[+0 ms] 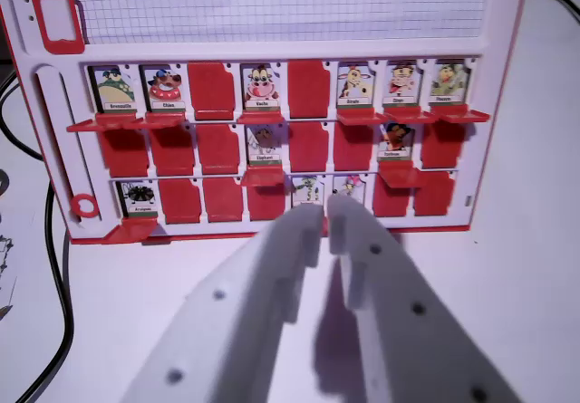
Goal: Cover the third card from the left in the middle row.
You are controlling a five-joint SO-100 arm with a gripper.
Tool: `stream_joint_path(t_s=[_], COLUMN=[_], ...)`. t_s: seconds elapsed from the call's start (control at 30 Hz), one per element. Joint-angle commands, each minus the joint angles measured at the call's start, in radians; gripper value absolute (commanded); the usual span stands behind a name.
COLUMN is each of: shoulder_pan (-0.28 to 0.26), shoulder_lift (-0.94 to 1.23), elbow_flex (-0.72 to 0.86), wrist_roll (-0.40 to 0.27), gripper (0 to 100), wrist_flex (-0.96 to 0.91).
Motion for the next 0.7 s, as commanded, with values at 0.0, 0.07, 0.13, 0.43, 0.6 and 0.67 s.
stream_joint_path(t_s=[0.0, 0.07, 0.13, 0.43, 0.6, 0.67], shoulder_pan=[0.008, 0.006, -0.003, -0.018, -0.009, -0.009], shoulder_lift=[0.144, 0.175, 0.199, 0.264, 0.29, 0.293], elbow_flex=[-0.018, -0.009, -0.005, 0.006, 0.032, 0.032], wrist_roll=[-0.008, -0.005, -0.006, -0.025, -0.031, -0.031], gripper=[0, 0, 0, 0, 0, 0], wrist_flex=[0.051, 0.071, 0.095, 0.17, 0.187, 0.199])
